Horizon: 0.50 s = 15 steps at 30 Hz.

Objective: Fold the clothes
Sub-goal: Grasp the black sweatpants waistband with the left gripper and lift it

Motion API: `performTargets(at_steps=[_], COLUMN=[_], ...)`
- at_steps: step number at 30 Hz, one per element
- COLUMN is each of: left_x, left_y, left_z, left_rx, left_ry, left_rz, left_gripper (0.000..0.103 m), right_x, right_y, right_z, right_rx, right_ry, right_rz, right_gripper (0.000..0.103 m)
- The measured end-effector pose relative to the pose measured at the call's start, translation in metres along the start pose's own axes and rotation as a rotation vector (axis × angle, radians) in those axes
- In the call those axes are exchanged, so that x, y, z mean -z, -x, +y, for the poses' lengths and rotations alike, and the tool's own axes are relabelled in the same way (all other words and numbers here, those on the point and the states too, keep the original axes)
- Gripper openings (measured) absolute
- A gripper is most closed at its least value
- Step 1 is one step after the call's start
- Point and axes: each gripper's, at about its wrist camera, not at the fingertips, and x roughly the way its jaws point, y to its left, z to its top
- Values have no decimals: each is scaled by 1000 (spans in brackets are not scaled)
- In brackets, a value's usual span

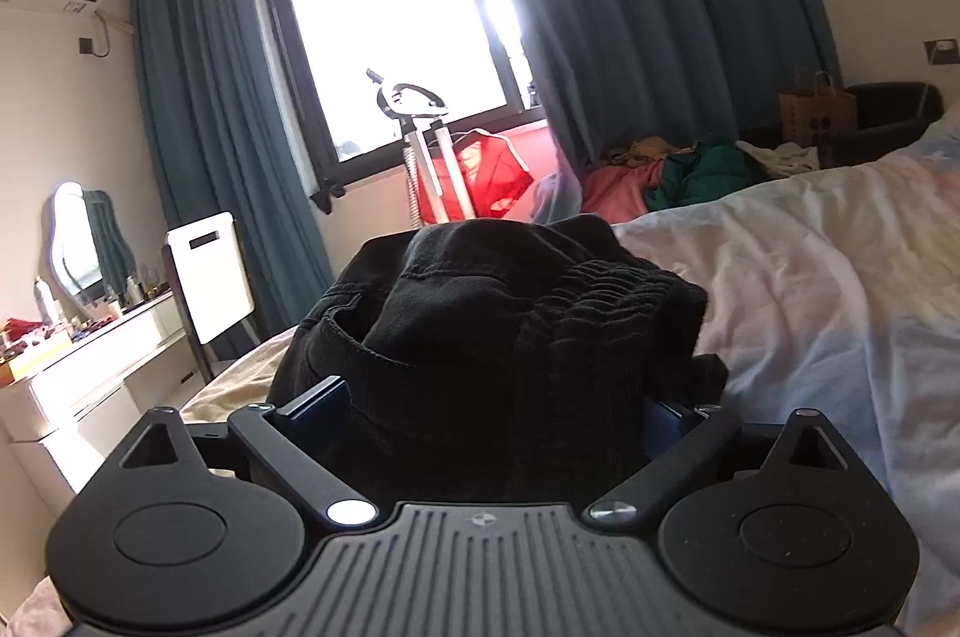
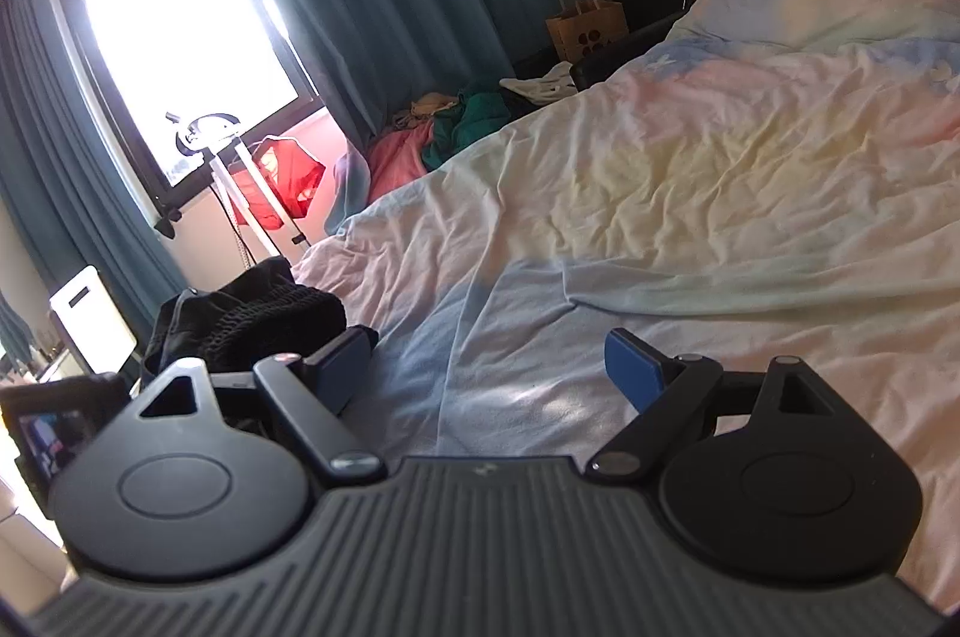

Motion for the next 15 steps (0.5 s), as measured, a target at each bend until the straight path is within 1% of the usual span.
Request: performTargets(at_steps=[1, 3, 4, 6, 7, 9, 10, 12, 13, 14, 15], left_x=[-2, -4, -6, -15, -20, -29, -34, -41, -44, -47, -49], left_y=[-6, -13, -15, -16, -18, -17, -16, -16, -14, -13, -11], left_z=[1, 2, 3, 14, 24, 50, 64, 90, 107, 124, 138], left_rx=[-19, -86, -133, -219, -247, -279, -291, -298, -290, -282, -274], left_ry=[24, 41, 57, 133, 185, 277, 320, 363, 372, 380, 384], left_rz=[-2, -27, -41, -51, -44, -49, -56, -75, -81, -88, -89], left_gripper=[101, 101, 100, 92, 88, 78, 70, 57, 40, 19, 8], right_x=[1, 4, 6, 10, 11, 15, 16, 18, 19, 21, 23], right_y=[-3, -9, -11, -15, -18, -22, -24, -27, -27, -27, -28], right_z=[1, 2, 2, 3, 3, 3, 3, 4, 5, 7, 10], right_rx=[3, 7, 9, 11, 13, 21, 25, 25, 21, 16, 10], right_ry=[1, 3, 4, 10, 15, 27, 29, 28, 31, 36, 44], right_rz=[4, 14, 19, 27, 31, 44, 49, 56, 55, 53, 52], right_gripper=[87, 87, 87, 87, 87, 87, 87, 87, 87, 87, 87])
